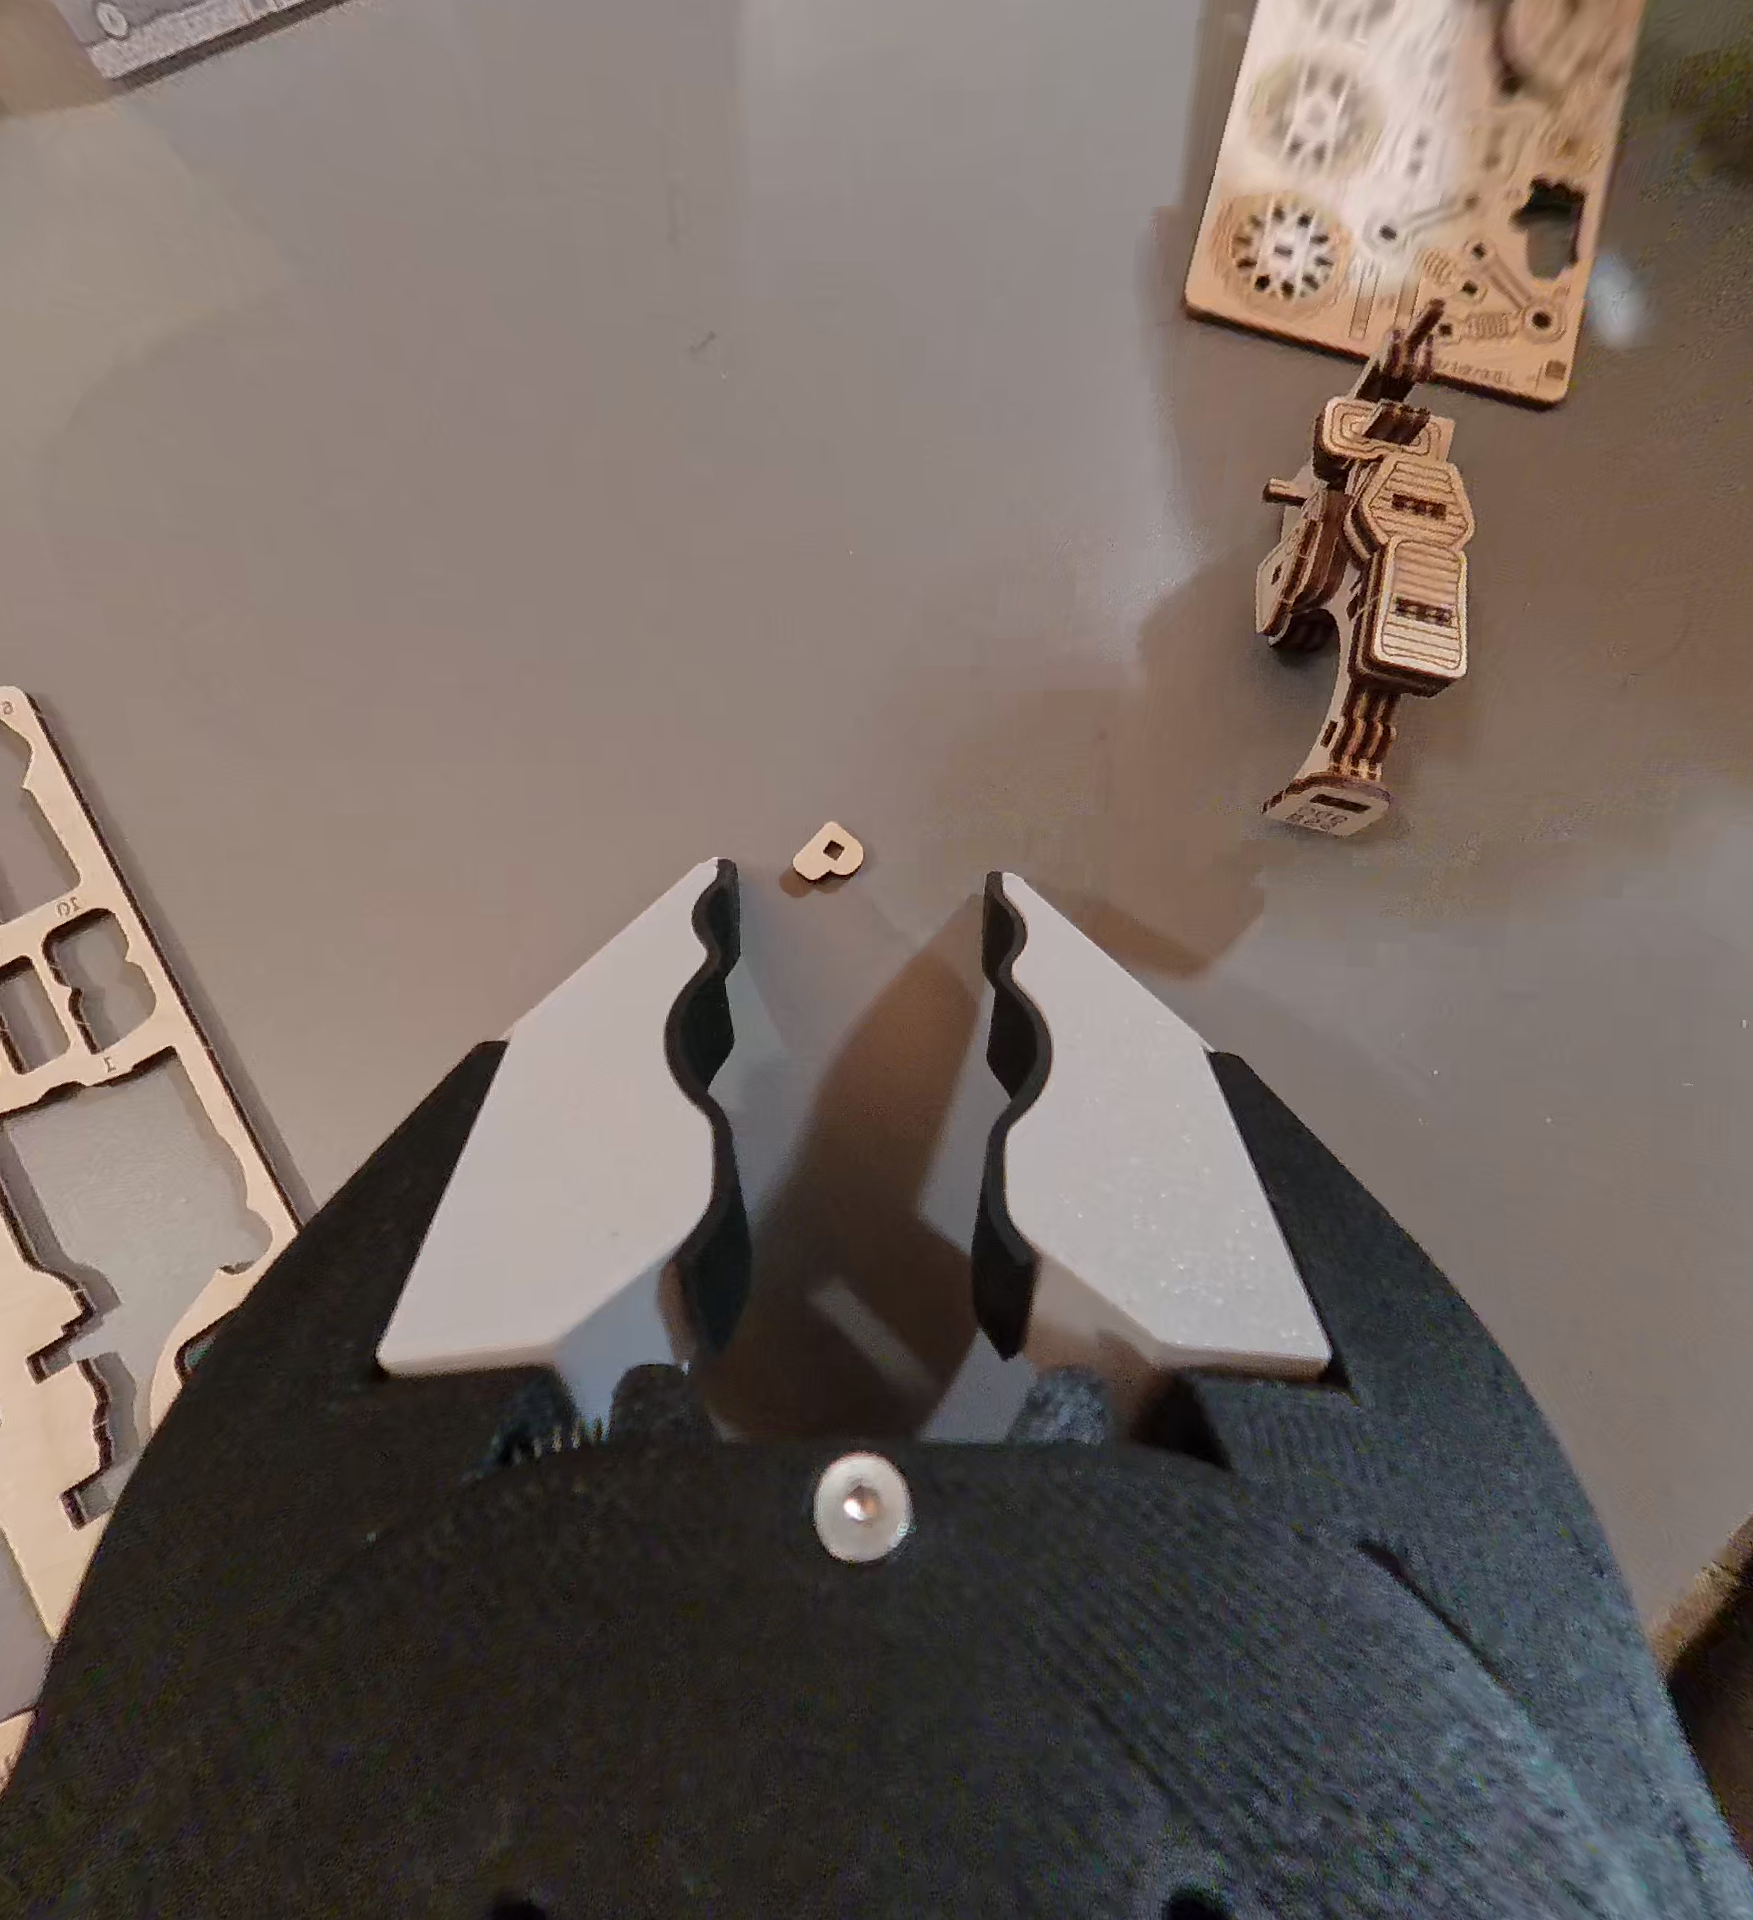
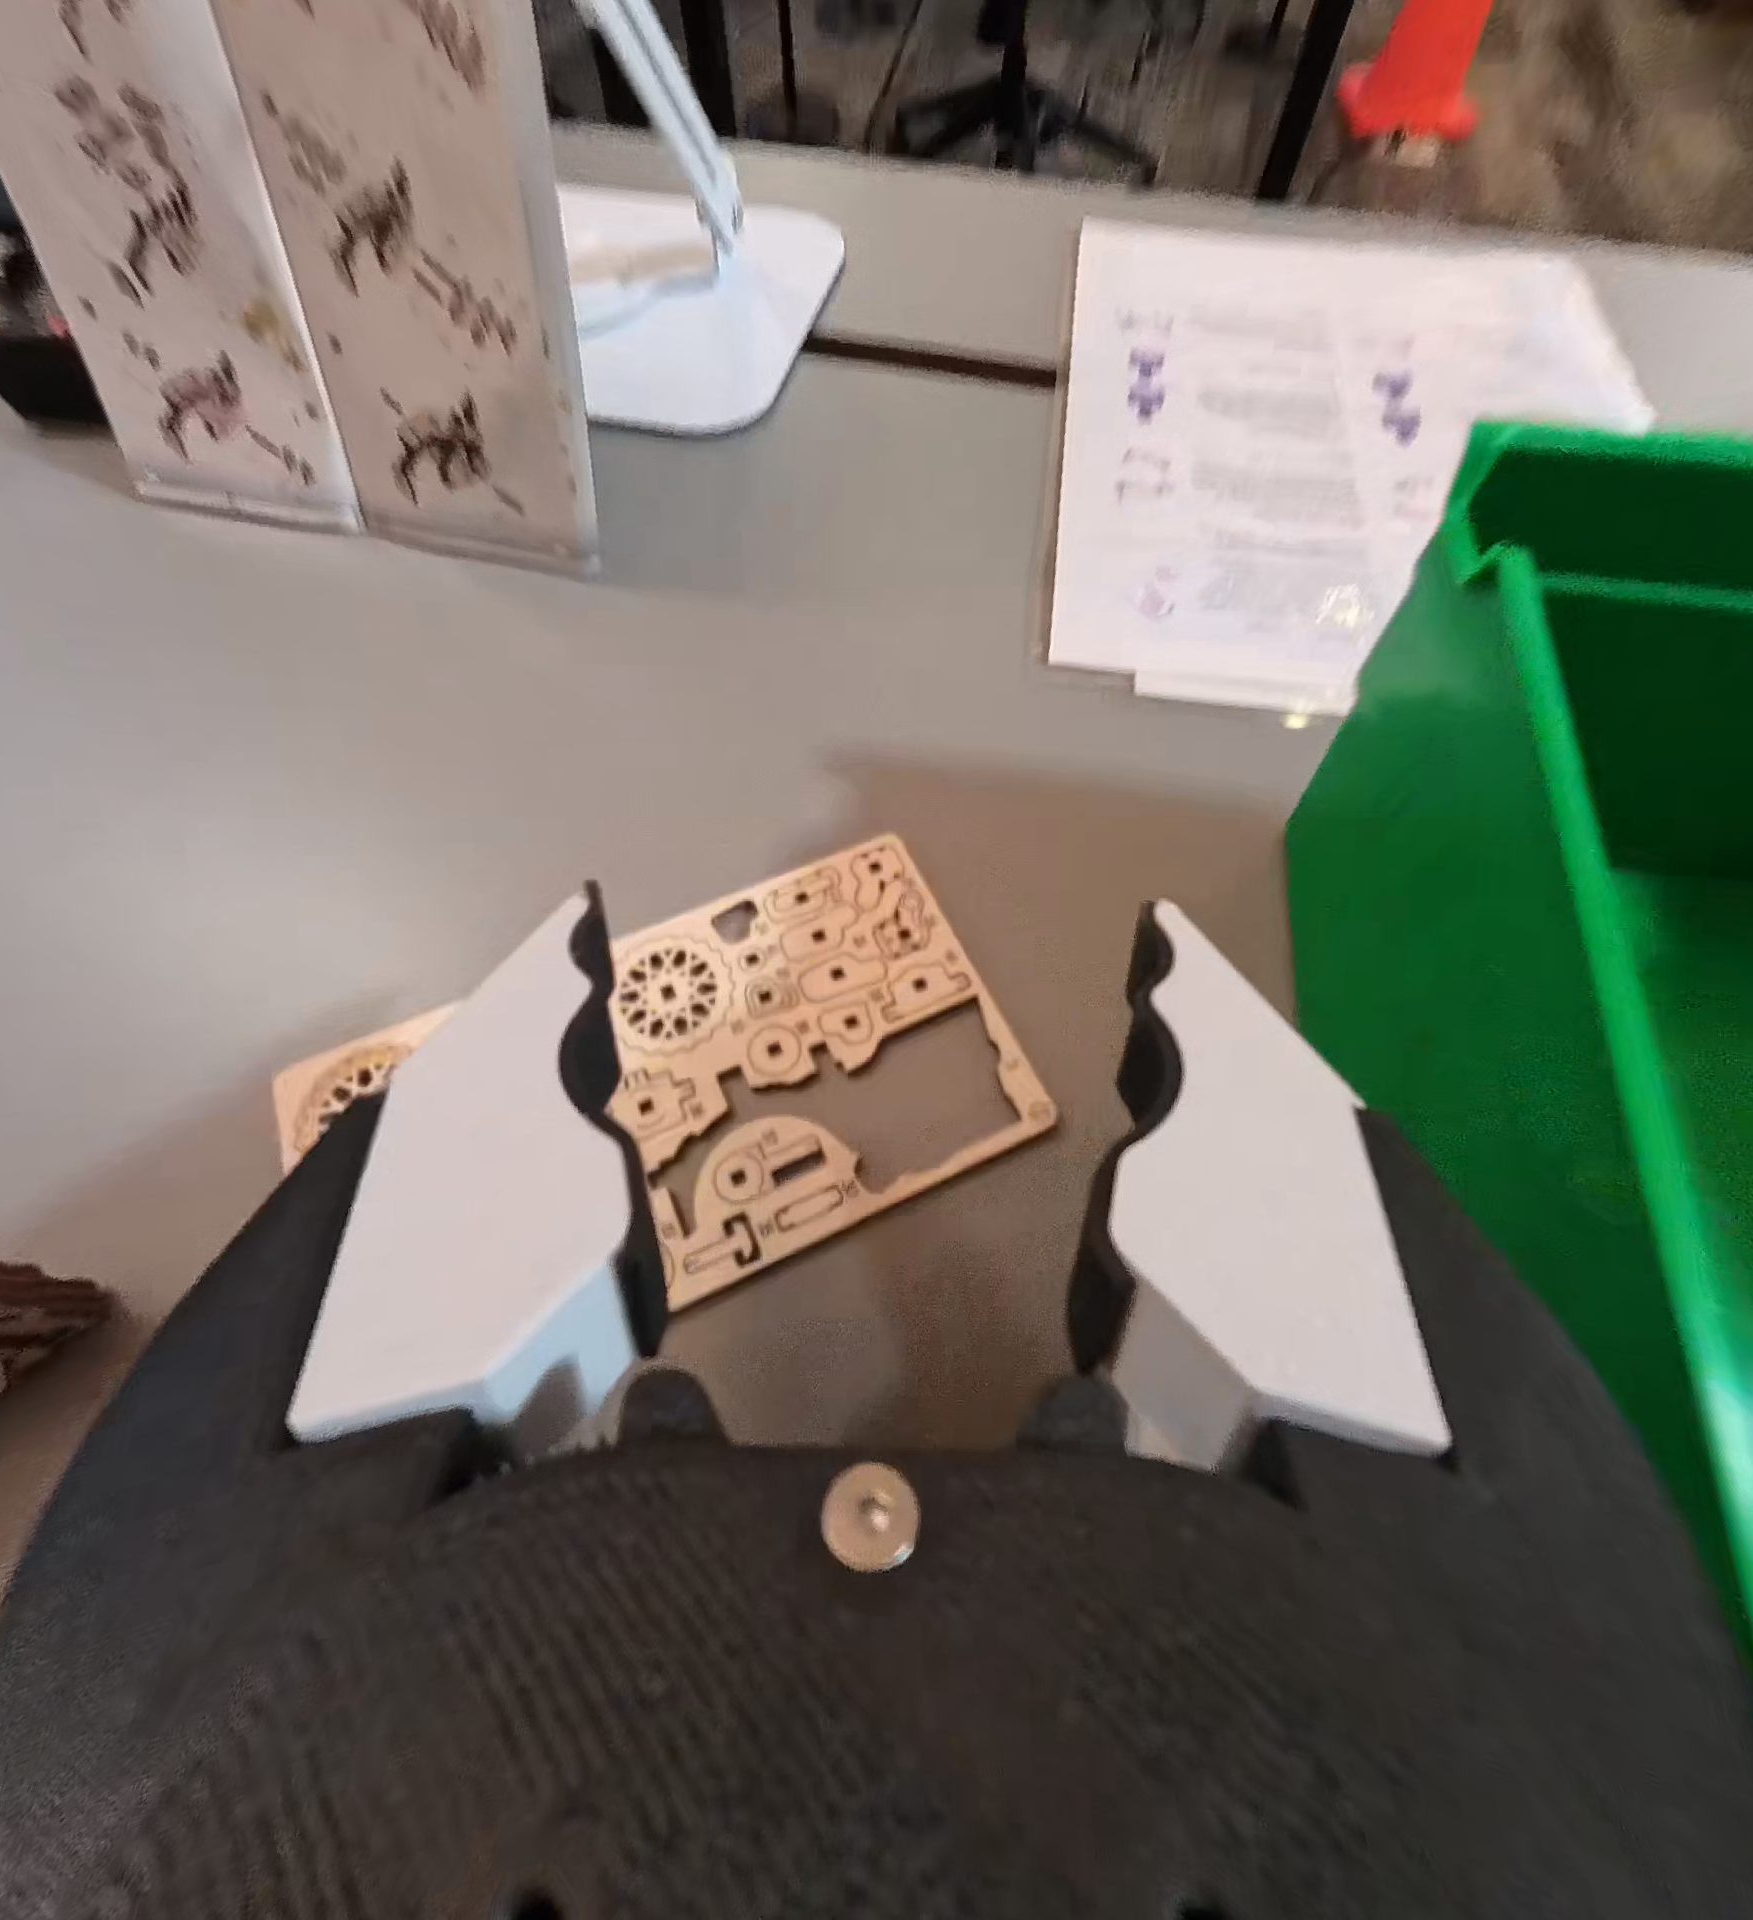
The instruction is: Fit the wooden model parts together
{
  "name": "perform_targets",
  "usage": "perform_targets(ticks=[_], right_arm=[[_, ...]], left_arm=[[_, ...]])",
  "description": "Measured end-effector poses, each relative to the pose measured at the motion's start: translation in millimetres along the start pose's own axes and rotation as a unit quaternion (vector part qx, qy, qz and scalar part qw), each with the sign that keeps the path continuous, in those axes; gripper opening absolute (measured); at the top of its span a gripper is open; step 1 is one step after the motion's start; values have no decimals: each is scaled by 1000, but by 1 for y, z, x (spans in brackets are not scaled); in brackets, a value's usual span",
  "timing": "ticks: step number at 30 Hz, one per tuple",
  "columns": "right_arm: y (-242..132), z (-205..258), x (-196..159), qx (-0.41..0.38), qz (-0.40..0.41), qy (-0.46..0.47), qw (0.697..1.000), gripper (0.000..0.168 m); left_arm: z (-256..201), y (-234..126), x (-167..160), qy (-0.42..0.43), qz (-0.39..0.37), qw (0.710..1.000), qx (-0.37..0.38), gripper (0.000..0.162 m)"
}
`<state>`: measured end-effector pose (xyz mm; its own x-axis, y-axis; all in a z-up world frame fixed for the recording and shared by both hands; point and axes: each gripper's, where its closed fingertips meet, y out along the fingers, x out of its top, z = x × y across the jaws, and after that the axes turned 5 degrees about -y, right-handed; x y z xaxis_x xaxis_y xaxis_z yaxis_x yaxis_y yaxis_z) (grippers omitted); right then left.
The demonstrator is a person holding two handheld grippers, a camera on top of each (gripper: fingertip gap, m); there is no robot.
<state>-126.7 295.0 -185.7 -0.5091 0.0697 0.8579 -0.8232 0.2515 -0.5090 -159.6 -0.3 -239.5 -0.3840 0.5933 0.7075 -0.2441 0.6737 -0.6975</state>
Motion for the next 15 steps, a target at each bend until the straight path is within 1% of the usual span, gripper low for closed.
perform_targets(ticks=[2, 5, 7, 12, 15], right_arm=[[-6, 0, 12, -6, -33, -2, 999, 98], [-8, 3, 18, -5, -54, -9, 998, 97], [-10, 10, 23, 11, -73, -16, 997, 97], [-14, 28, 31, 58, -106, 0, 993, 92], [-16, 35, 32, 68, -113, -11, 991, 89]], left_arm=[[0, 0, 0, 0, 0, 1000, 0, 48], [0, 0, 0, -2, 0, 1000, 0, 46], [1, 0, 0, -6, -1, 1000, 2, 44], [6, -1, 1, -22, -4, 1000, 9, 32], [5, 0, 2, -20, -3, 1000, 7, 31]])
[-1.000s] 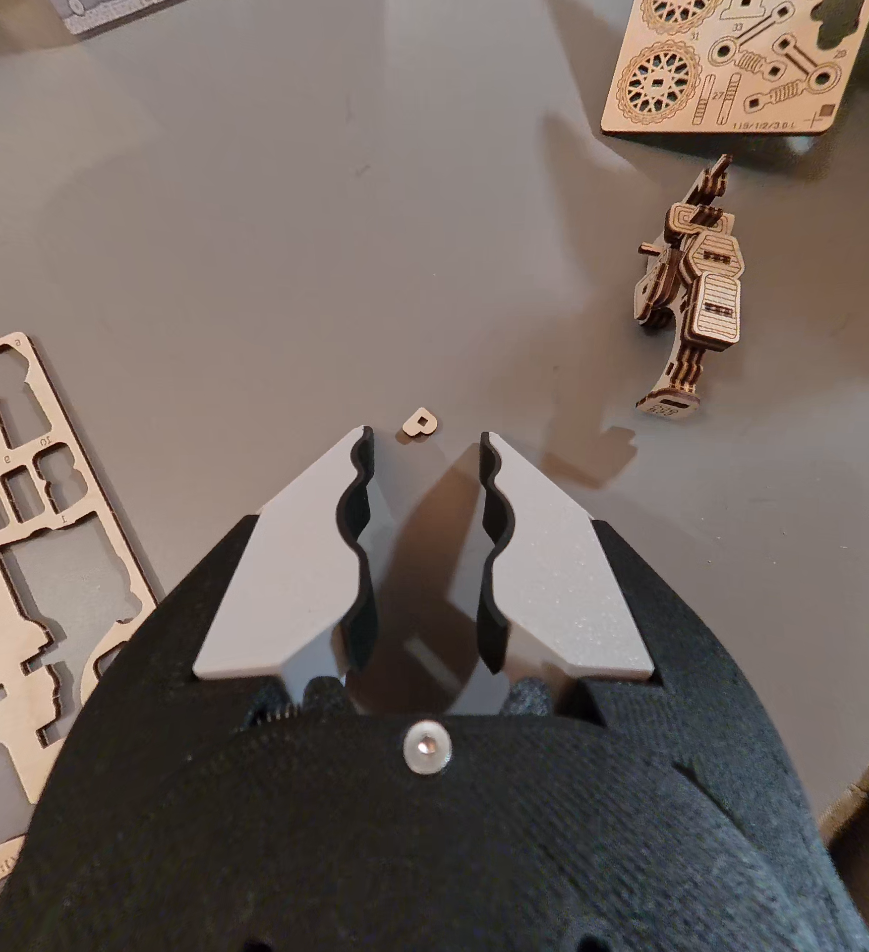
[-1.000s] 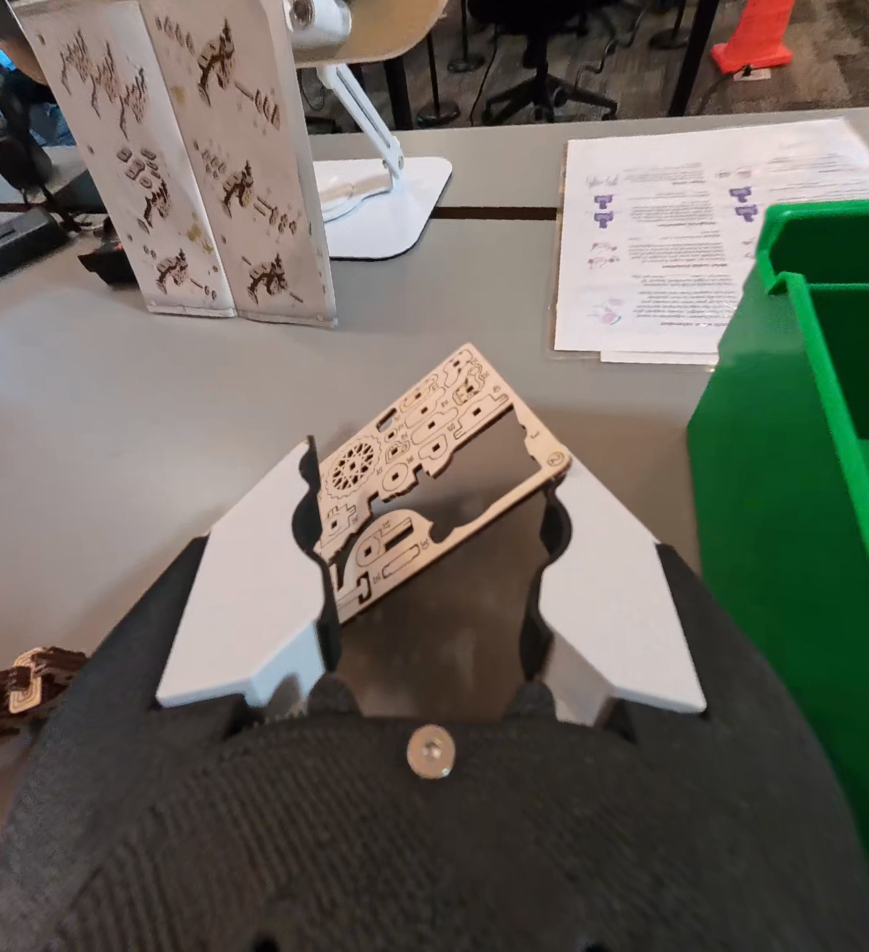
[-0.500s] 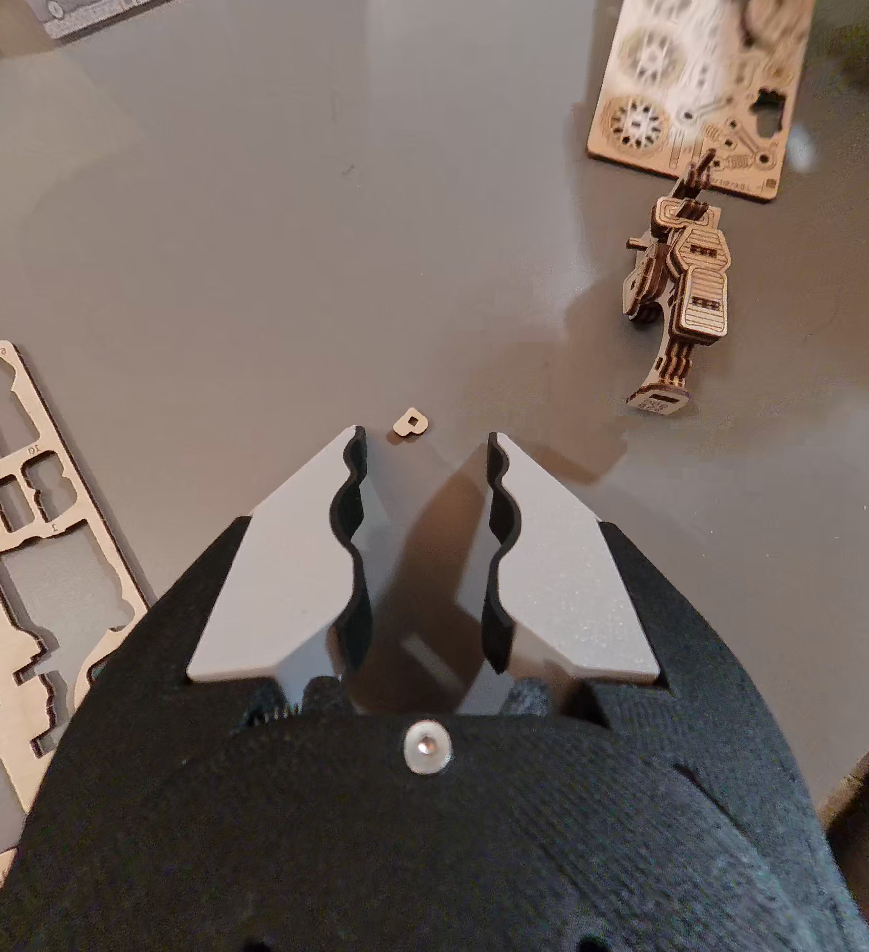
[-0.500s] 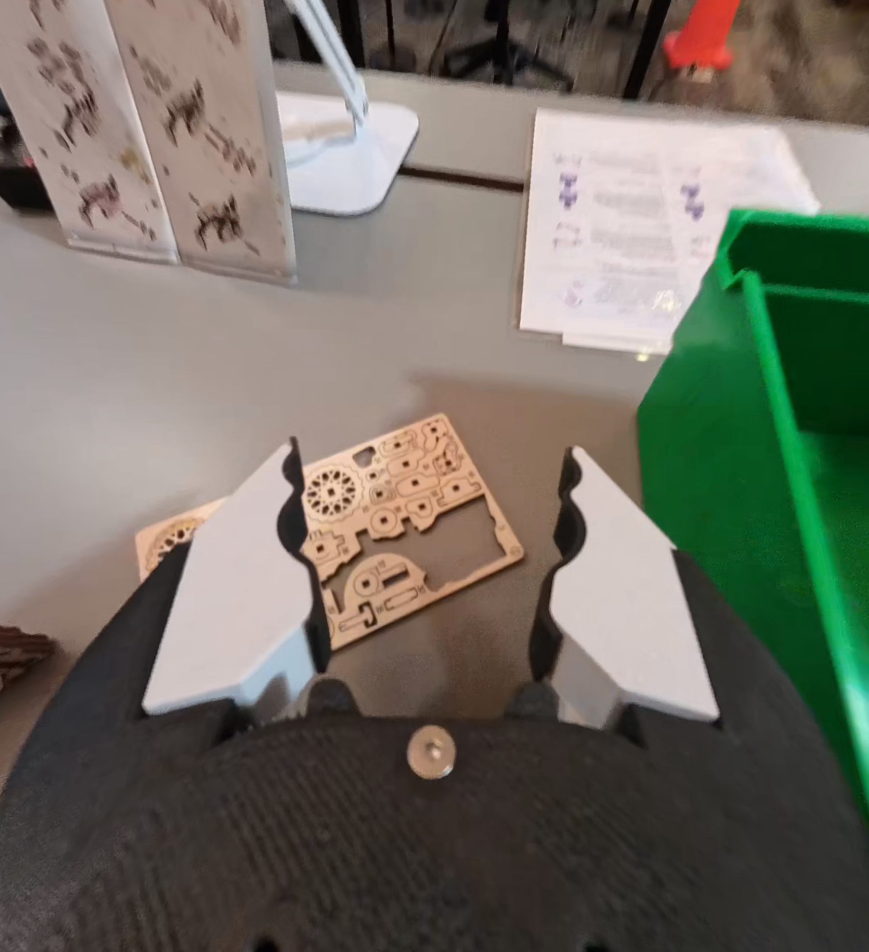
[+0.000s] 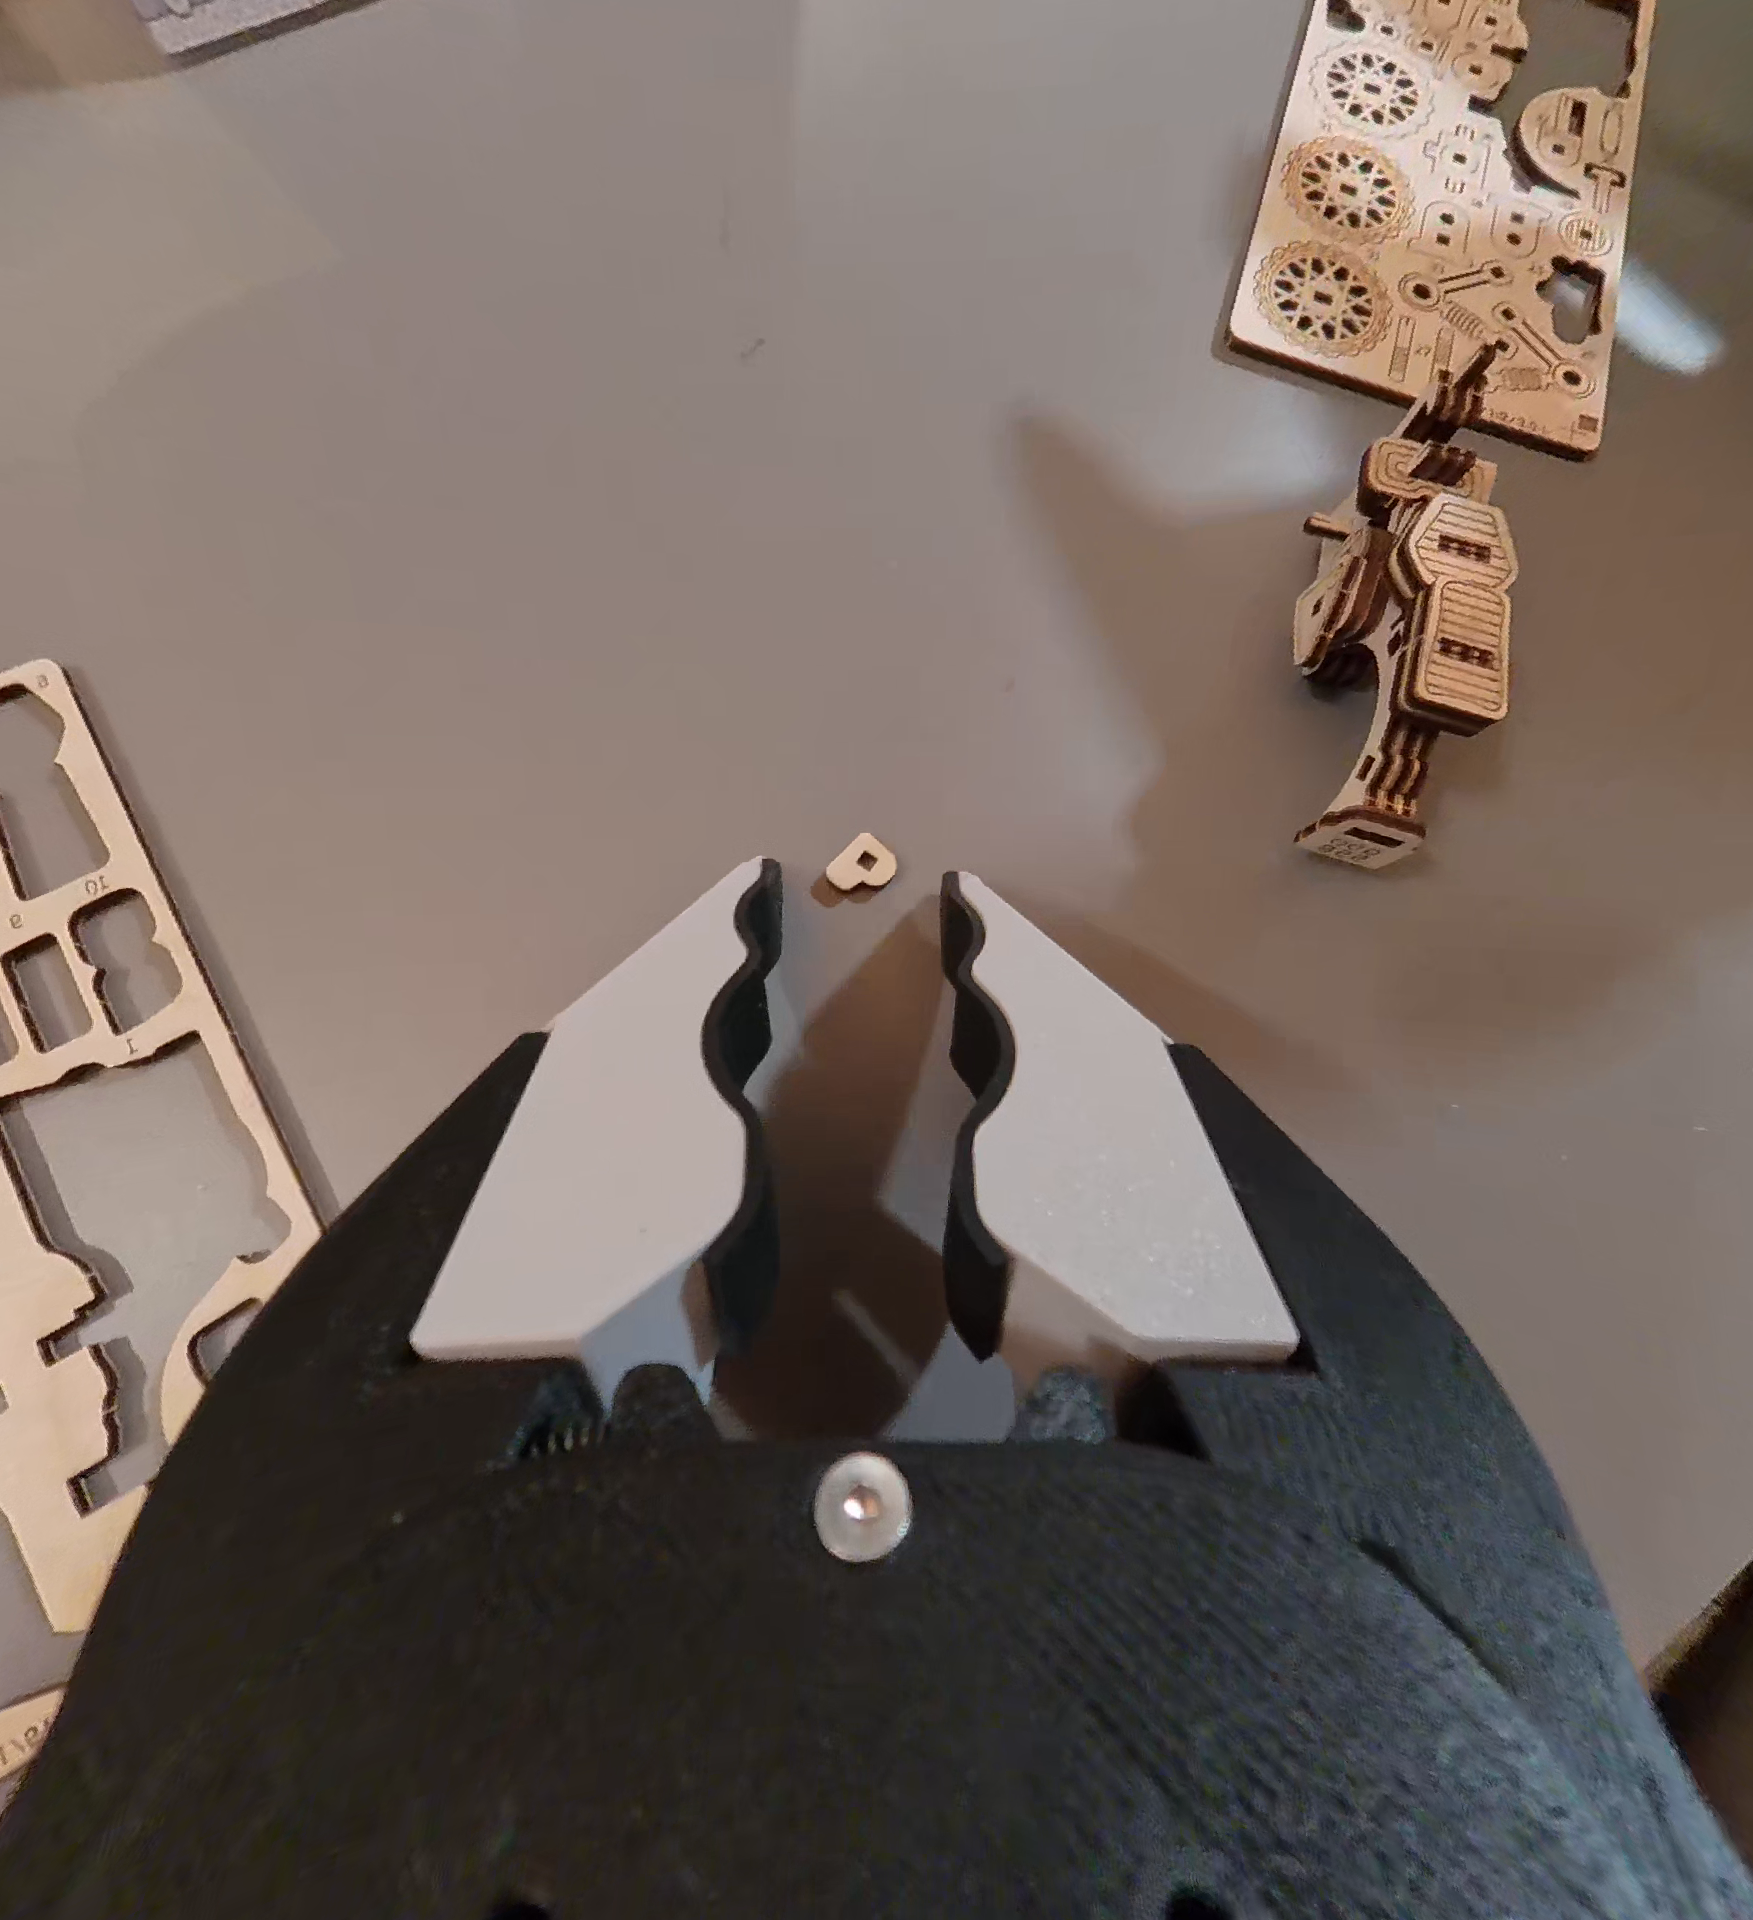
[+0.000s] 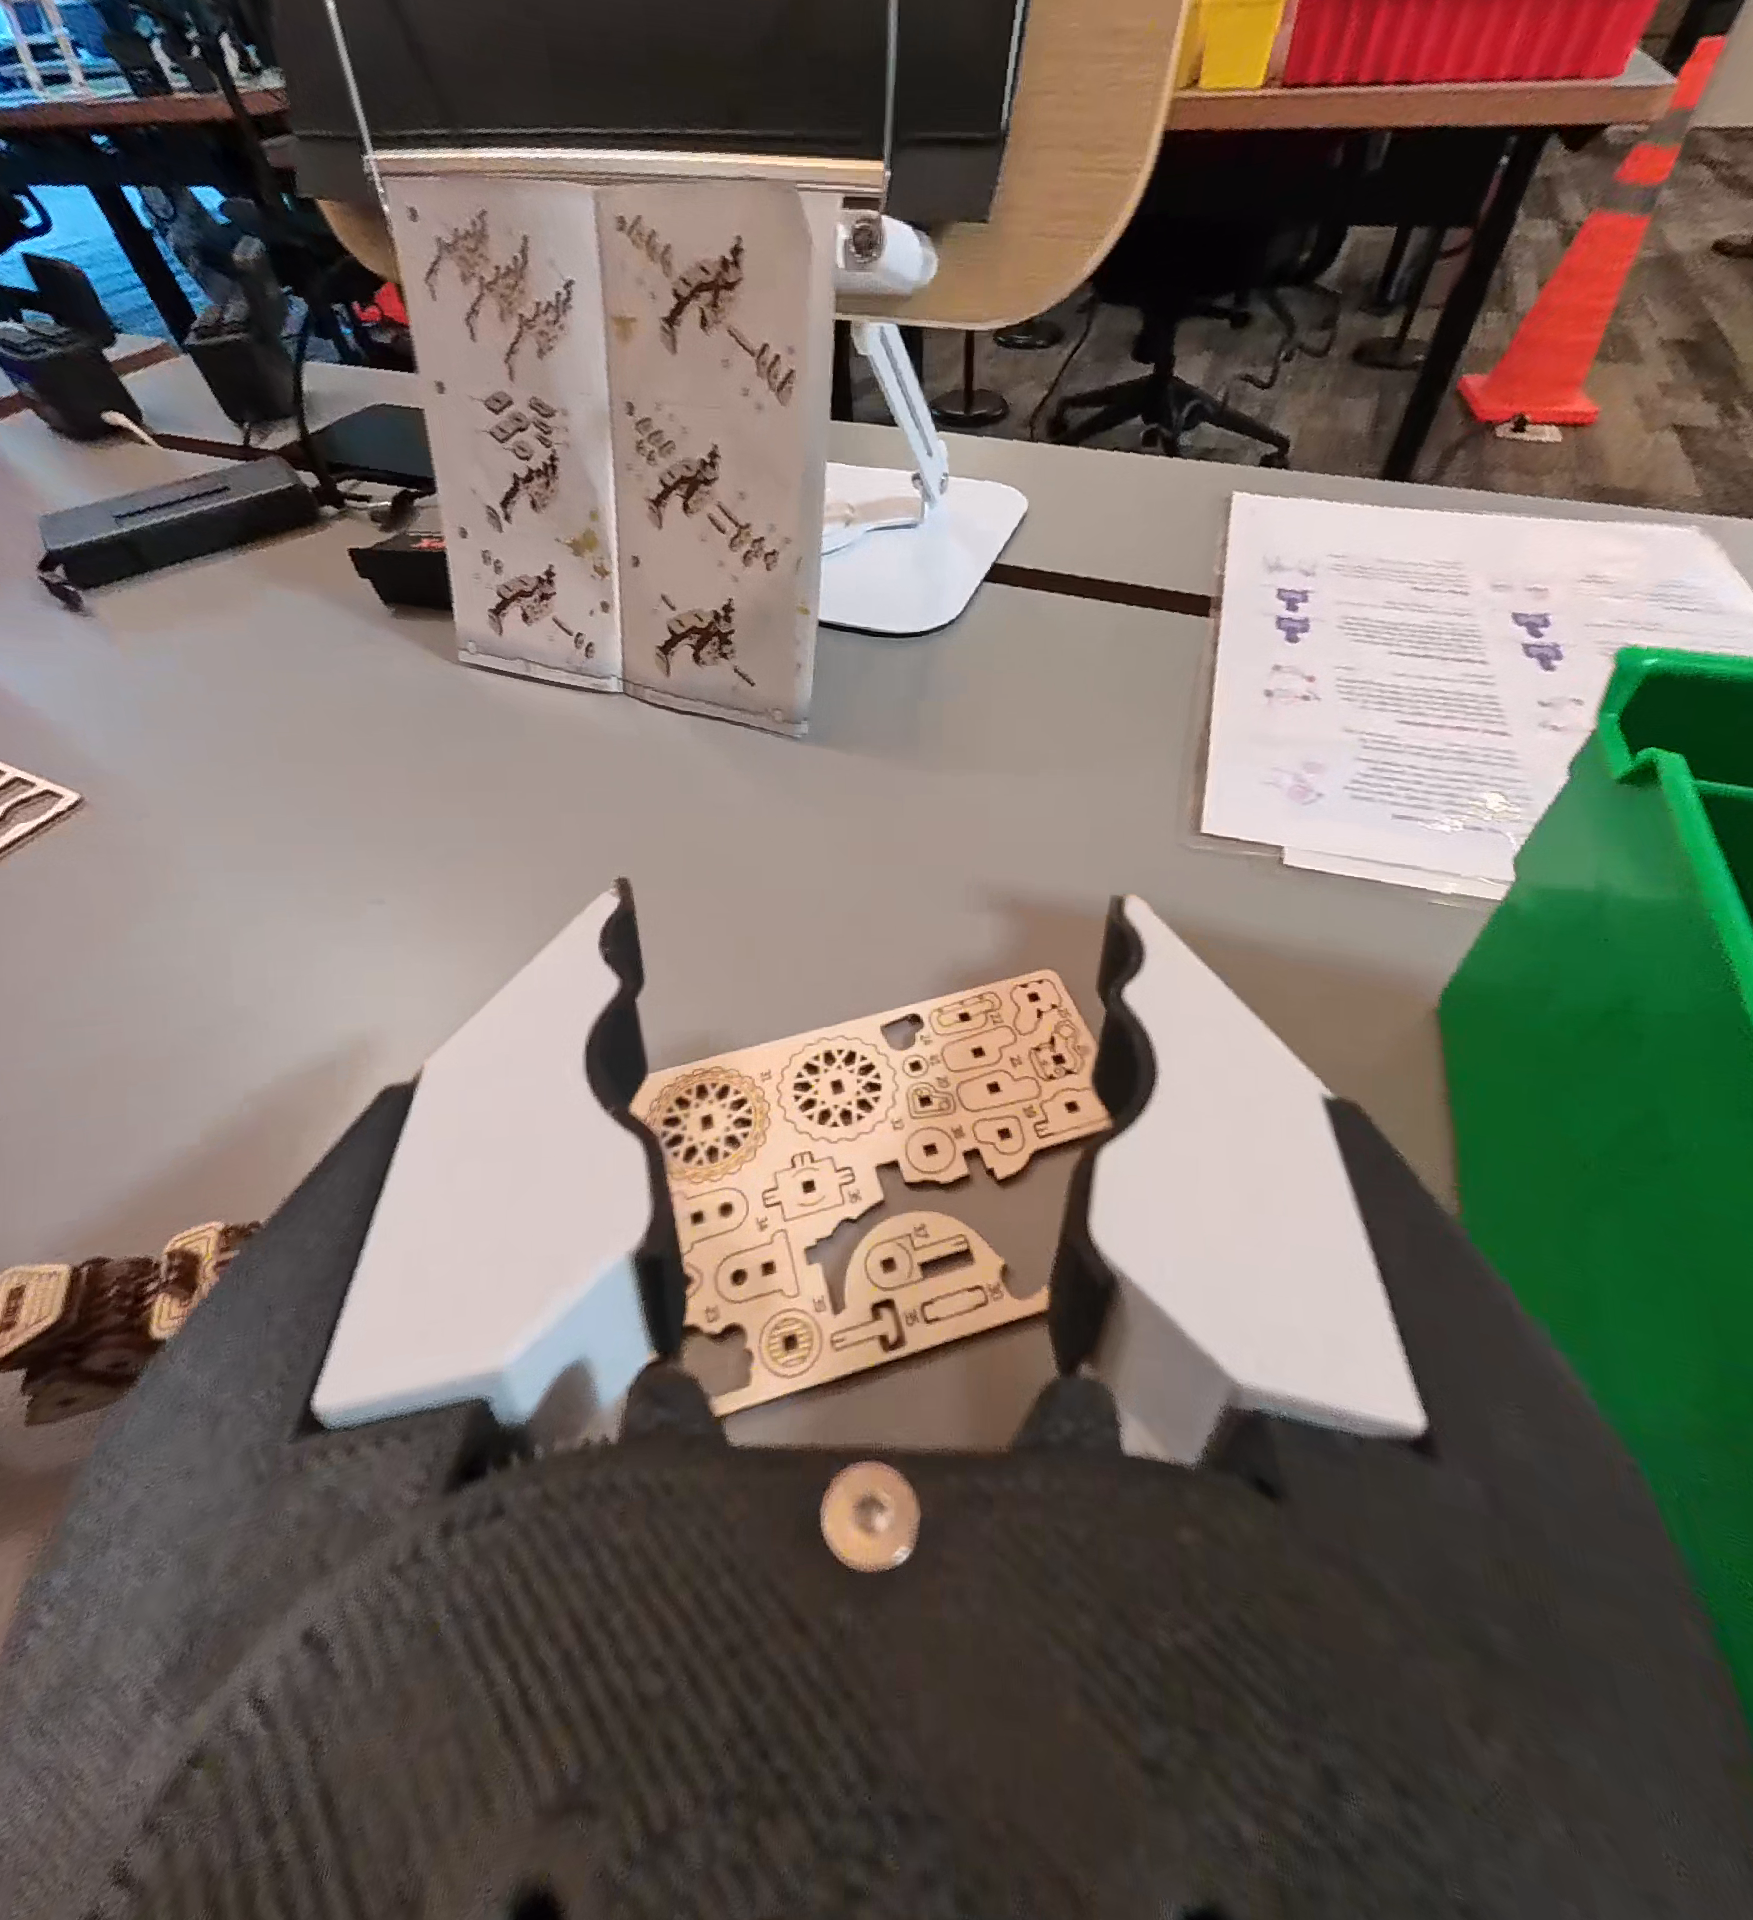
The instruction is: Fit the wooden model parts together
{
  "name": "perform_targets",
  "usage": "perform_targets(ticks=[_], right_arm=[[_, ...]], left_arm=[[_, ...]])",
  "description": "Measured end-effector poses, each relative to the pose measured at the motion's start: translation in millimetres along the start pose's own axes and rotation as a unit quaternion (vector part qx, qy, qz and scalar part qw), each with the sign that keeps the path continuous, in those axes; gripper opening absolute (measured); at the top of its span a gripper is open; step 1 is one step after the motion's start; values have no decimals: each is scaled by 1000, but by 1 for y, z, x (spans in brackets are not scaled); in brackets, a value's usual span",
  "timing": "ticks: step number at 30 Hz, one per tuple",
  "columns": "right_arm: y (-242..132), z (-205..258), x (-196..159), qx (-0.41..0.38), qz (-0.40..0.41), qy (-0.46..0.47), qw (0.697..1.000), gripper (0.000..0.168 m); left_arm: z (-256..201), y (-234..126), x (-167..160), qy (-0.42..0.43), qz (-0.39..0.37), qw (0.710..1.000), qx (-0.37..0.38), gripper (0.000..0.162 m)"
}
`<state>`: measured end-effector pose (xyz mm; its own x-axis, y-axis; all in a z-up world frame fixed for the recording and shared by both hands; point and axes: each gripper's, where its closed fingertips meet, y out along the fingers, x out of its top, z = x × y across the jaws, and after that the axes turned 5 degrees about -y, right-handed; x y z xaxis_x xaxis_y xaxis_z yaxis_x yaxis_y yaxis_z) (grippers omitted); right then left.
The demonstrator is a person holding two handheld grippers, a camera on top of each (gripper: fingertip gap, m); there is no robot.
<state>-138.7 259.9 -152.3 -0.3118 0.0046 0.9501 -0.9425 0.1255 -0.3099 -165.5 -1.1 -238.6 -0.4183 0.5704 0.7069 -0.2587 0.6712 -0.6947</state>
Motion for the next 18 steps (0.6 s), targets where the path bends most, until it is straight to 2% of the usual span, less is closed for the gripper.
perform_targets(ticks=[2, 4, 8, 10, 12, 13, 14, 16, 17, 18], right_arm=[[-2, 5, 0, 5, -2, -11, 1000, 88], [-5, 9, 0, 8, -3, -23, 1000, 87], [-11, 15, 1, 12, -10, -40, 999, 84], [-15, 19, 4, 20, -20, -40, 999, 81], [-20, 32, 12, 46, -40, -38, 997, 77], [-25, 44, 17, 71, -55, -38, 995, 75], [-30, 61, 23, 105, -70, -39, 991, 71], [-42, 100, 32, 176, -98, -44, 978, 62], [-49, 119, 35, 206, -108, -51, 971, 58], [-54, 137, 37, 229, -117, -61, 964, 53]], left_arm=[[-2, 2, 1, 6, 1, 1000, -1, 28], [-3, 4, 3, 11, 2, 1000, 0, 14], [-4, 5, 9, 5, -10, 1000, -4, 13], [-17, -1, 24, -32, -53, 996, -58, 13], [-42, -16, 44, -108, -102, 973, -179, 13], [-55, -28, 56, -165, -127, 944, -256, 12], [-65, -43, 69, -228, -147, 901, -339, 12], [-70, -73, 88, -346, -172, 784, -485, 12], [-67, -80, 92, -393, -173, 735, -526, 12], [-65, -82, 93, -418, -172, 702, -550, 12]])
